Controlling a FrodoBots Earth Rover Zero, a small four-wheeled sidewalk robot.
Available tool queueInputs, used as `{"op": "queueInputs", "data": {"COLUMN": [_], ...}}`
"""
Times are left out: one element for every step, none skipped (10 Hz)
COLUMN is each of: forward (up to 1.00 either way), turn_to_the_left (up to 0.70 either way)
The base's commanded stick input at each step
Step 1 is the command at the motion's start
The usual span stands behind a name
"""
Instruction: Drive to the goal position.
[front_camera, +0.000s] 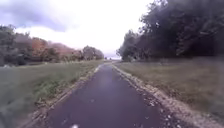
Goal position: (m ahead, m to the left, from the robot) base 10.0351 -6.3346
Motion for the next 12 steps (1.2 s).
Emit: {"op": "queueInputs", "data": {"forward": [0.6, 0.6, 0.6, 0.6, 0.6, 0.6, 0.6, 0.6, 0.6, 0.6, 0.6, 0.6], "turn_to_the_left": [0.0, 0.0, 0.0, 0.0, 0.0, 0.0, 0.0, 0.0, 0.0, 0.0, 0.0, 0.0]}}
